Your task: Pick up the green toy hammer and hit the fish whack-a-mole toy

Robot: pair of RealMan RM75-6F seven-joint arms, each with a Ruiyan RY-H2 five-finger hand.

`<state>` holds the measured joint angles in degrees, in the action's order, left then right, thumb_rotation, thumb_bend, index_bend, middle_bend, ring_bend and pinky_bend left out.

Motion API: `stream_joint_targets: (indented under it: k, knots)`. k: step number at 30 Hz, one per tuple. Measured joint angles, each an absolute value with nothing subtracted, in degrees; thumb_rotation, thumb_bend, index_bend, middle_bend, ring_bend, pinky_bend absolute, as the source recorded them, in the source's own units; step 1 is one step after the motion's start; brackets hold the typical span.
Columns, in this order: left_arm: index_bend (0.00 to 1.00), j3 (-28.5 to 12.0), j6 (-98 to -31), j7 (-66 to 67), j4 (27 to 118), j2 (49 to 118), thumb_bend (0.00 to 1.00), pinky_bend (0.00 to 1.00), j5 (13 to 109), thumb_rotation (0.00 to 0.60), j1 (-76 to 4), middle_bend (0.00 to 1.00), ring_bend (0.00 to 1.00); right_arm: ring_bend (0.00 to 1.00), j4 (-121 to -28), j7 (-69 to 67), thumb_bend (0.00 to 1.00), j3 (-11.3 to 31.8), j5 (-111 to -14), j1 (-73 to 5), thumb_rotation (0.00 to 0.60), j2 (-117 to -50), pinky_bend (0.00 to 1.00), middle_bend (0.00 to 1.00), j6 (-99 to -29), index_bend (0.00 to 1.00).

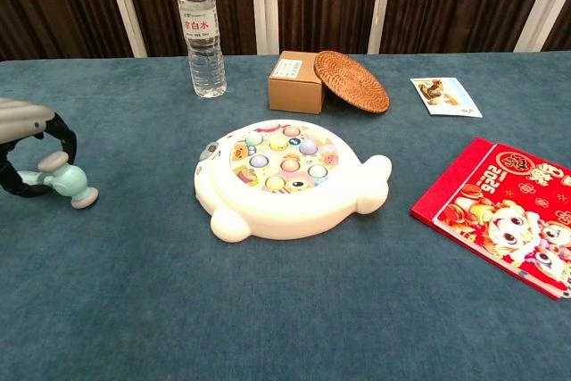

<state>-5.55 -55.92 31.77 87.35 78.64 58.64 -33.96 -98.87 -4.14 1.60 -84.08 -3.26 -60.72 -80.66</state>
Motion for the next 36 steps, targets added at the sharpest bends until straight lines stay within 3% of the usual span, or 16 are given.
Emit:
stream_joint_targets:
  k: [17, 27, 36]
  knots:
    - [0.51, -4.7, -56.3, 31.4, 86.0, 80.2, 0.49, 0.25, 57.9, 0.6, -34.4, 0.34, 0.16, 0.0, -98.9, -4.2, 0.16, 1.7, -83.9, -3.2, 0.6, -60.8, 0.0, 0.0, -80.8, 0.0]
    - [0.61, -4.5, -57.2, 30.9, 85.4, 80.9, 0.64, 0.46, 58.4, 0.6, -34.3, 0.47, 0.33, 0.0, -98.9, -4.2, 0.16, 1.7, -84.0, -3.2, 0.6, -60.8, 0.0, 0.0, -80.8, 0.0]
    - [0.65, -5.0, -59.2, 30.1, 85.4, 81.3, 0.68, 0.52, 59.4, 0.6, -34.0, 0.51, 0.38, 0.0, -98.9, -4.2, 0.16, 1.7, -84.1, -3.2, 0.6, -60.7, 0.0, 0.0, -80.9, 0.0]
